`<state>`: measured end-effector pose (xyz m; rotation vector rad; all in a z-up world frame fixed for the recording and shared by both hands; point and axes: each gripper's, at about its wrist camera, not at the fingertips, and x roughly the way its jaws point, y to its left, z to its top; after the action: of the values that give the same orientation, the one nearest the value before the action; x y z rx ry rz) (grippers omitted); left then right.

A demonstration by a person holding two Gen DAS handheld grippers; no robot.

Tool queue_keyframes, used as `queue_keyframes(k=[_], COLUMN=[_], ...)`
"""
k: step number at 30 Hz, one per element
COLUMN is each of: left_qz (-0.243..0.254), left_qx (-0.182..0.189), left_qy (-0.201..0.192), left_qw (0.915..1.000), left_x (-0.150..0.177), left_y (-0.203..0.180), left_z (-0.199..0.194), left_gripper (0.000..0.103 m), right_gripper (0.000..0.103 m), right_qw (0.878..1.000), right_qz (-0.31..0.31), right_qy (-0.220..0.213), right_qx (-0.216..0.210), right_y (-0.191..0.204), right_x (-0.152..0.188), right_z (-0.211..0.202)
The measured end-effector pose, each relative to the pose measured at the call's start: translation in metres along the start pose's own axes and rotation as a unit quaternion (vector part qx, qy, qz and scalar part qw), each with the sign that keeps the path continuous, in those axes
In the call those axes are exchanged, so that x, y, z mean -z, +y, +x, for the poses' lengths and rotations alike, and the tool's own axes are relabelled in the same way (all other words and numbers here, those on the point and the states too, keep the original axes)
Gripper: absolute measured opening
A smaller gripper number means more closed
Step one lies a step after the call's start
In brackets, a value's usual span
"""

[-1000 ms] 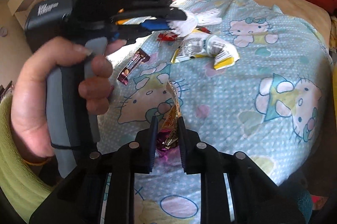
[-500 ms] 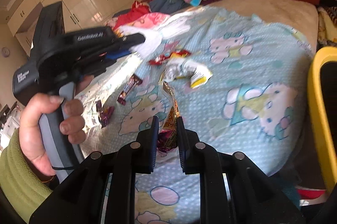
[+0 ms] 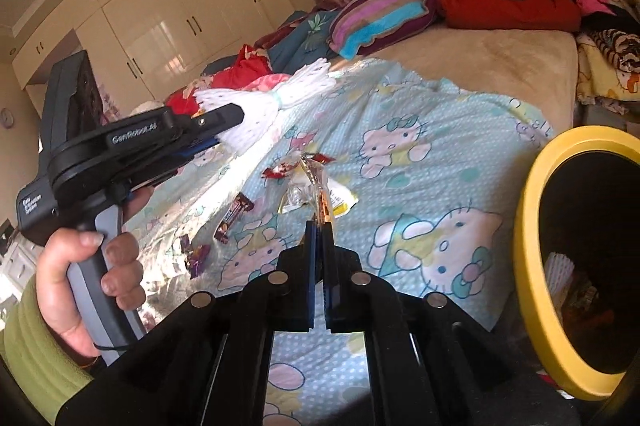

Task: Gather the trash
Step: 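Lift the foam net with the left tool while the right tool carries the wrapper to the bin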

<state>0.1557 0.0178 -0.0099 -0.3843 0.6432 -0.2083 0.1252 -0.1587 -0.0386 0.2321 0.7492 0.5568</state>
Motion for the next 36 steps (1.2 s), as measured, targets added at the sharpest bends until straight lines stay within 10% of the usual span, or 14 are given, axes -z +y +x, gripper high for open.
queue_keyframes(k=[36], left_qz=[0.071], left_qx=[0.055], left_qy=[0.008], left_qw=[0.996], left_x=[0.012], left_y=[-0.075], left_z=[-0.01], left_gripper=[0.011], right_gripper=[0.003], right_qw=[0.991], right_qz=[0.075], right_qy=[-0.099], right_qx=[0.047], right_y=[-0.07], right_x=[-0.025], right_z=[-0.081])
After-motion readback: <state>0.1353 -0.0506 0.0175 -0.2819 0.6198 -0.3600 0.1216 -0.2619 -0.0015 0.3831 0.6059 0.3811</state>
